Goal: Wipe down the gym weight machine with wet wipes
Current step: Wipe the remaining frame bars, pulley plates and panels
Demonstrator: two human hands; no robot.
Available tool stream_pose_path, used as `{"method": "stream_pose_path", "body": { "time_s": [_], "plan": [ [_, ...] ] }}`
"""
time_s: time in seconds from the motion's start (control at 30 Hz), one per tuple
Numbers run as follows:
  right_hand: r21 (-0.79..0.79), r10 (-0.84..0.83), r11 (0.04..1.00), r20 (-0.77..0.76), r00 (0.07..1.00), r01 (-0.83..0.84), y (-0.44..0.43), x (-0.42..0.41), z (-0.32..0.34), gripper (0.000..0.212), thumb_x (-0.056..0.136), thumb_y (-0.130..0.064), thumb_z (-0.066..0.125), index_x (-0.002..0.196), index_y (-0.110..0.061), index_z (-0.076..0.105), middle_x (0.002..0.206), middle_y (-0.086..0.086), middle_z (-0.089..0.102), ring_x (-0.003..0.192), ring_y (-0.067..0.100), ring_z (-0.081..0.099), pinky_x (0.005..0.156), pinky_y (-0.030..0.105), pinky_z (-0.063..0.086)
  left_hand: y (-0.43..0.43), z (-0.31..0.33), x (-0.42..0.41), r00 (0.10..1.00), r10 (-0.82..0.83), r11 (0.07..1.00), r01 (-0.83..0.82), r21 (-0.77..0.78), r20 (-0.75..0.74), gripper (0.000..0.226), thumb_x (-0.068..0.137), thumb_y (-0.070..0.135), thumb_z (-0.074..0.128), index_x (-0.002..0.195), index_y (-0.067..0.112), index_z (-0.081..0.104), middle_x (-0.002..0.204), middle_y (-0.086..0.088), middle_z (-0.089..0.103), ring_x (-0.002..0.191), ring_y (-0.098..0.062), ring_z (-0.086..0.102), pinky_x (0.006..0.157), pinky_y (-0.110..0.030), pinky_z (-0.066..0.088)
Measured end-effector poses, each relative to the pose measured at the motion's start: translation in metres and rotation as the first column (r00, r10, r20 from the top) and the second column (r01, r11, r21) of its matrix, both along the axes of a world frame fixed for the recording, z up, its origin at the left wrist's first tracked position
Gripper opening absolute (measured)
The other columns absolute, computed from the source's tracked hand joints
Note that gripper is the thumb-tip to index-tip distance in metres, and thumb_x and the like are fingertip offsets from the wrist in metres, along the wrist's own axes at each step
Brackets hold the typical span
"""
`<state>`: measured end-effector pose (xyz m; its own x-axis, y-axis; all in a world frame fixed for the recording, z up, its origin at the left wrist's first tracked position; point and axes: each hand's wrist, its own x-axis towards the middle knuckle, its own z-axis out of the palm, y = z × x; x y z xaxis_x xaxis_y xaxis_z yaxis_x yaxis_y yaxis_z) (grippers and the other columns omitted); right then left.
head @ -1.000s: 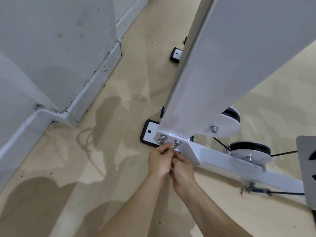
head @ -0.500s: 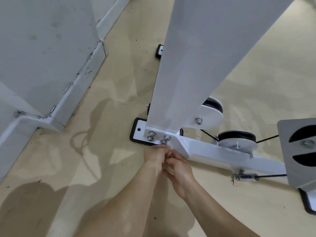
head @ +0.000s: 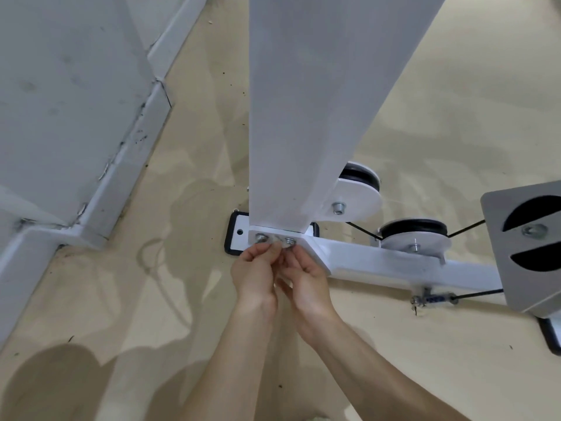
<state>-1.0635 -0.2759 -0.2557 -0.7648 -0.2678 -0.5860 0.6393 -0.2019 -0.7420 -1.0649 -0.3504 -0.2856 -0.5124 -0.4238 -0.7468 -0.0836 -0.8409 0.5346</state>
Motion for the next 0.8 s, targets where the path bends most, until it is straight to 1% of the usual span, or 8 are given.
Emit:
{"method": "stream_pose_path", "body": {
  "time_s": [0.07, 0.13, 0.23, 0.33, 0.5, 0.6, 0.73, 0.8],
  "plan": [
    [-0.015, -0.018, 1.0, 0.076, 0.997, 0.02, -0.005, -0.005, -0.008, 0.043, 0.086, 0.013, 0.041, 0.113, -0.01, 0.067, 0.107, 0.002, 0.074, 0.1, 0.02, 0.064, 0.077, 0.028, 0.042, -0.006, 0.004, 0.003, 0.998, 0.019, 0.993, -0.01, -0.121, 0.066, 0.017, 0.08, -0.011, 0.069, 0.081, 0.004, 0.062, 0.078, -0.013, 0.068, 0.069, -0.023, 0.067, 0.061, -0.026, 0.056],
    [-0.073, -0.007, 0.997, 0.167, 0.986, 0.02, -0.017, -0.009, -0.012, 0.036, 0.088, 0.008, 0.045, 0.106, -0.012, 0.07, 0.109, 0.007, 0.073, 0.109, 0.025, 0.064, 0.085, 0.032, 0.045, -0.021, 0.004, 0.009, 0.99, 0.089, 0.986, -0.072, -0.149, 0.112, 0.02, 0.081, -0.013, 0.065, 0.077, 0.006, 0.061, 0.074, -0.01, 0.066, 0.064, -0.021, 0.065, 0.054, -0.022, 0.054],
    [-0.159, 0.125, 0.982, 0.167, 0.978, -0.098, -0.034, -0.01, -0.004, 0.025, 0.092, 0.0, 0.05, 0.106, -0.014, 0.065, 0.111, 0.003, 0.07, 0.108, 0.014, 0.065, 0.094, 0.036, 0.043, -0.051, -0.003, 0.012, 0.98, 0.184, 0.973, -0.169, -0.16, 0.08, 0.02, 0.086, -0.011, 0.06, 0.078, 0.007, 0.06, 0.074, -0.009, 0.064, 0.065, -0.018, 0.063, 0.054, -0.021, 0.053],
    [-0.121, 0.12, 0.988, 0.179, 0.977, -0.099, -0.038, -0.009, 0.001, 0.026, 0.091, 0.002, 0.046, 0.104, -0.014, 0.063, 0.102, 0.007, 0.066, 0.097, 0.017, 0.06, 0.081, 0.032, 0.041, -0.054, -0.002, 0.003, 0.997, 0.027, 0.925, 0.003, -0.38, 0.073, 0.021, 0.084, -0.01, 0.063, 0.077, 0.01, 0.062, 0.072, -0.008, 0.064, 0.064, -0.019, 0.06, 0.06, -0.027, 0.051],
    [0.087, 0.063, 0.993, 0.206, 0.977, -0.083, -0.026, -0.001, 0.001, 0.032, 0.086, 0.008, 0.044, 0.11, -0.006, 0.058, 0.089, 0.028, 0.049, 0.084, 0.02, 0.051, 0.064, 0.029, 0.038, -0.046, -0.026, -0.007, 0.956, -0.092, 0.813, 0.233, -0.533, 0.278, 0.027, 0.082, -0.005, 0.058, 0.076, 0.02, 0.063, 0.078, -0.001, 0.067, 0.076, -0.025, 0.065, 0.072, -0.031, 0.052],
    [0.179, 0.109, 0.974, 0.18, 0.978, -0.142, -0.014, -0.002, 0.004, 0.031, 0.091, 0.002, 0.052, 0.119, -0.012, 0.057, 0.093, 0.011, 0.059, 0.084, 0.018, 0.055, 0.069, 0.028, 0.046, -0.038, -0.033, 0.009, 0.861, -0.24, 0.705, 0.472, -0.529, 0.448, 0.02, 0.083, 0.002, 0.061, 0.076, 0.02, 0.066, 0.08, 0.001, 0.071, 0.079, -0.021, 0.067, 0.074, -0.027, 0.05],
    [0.222, 0.08, 0.968, 0.157, 0.984, -0.114, -0.002, -0.003, 0.008, 0.031, 0.089, 0.004, 0.051, 0.115, -0.01, 0.06, 0.099, 0.007, 0.067, 0.086, 0.017, 0.059, 0.069, 0.027, 0.046, -0.046, -0.024, 0.006, 0.936, -0.158, 0.745, 0.322, -0.584, 0.313, 0.018, 0.081, 0.002, 0.061, 0.086, 0.019, 0.066, 0.078, 0.003, 0.067, 0.071, -0.012, 0.061, 0.073, -0.024, 0.049],
    [0.253, 0.058, 0.962, 0.173, 0.983, -0.101, 0.003, 0.002, 0.01, 0.027, 0.09, 0.005, 0.051, 0.107, -0.012, 0.064, 0.101, 0.005, 0.069, 0.082, 0.014, 0.063, 0.072, 0.027, 0.047, -0.055, -0.018, -0.003, 0.945, -0.2, 0.776, 0.315, -0.547, 0.26, 0.014, 0.077, 0.008, 0.066, 0.09, 0.014, 0.067, 0.078, 0.0, 0.067, 0.069, -0.016, 0.062, 0.072, -0.028, 0.05]
  ]
}}
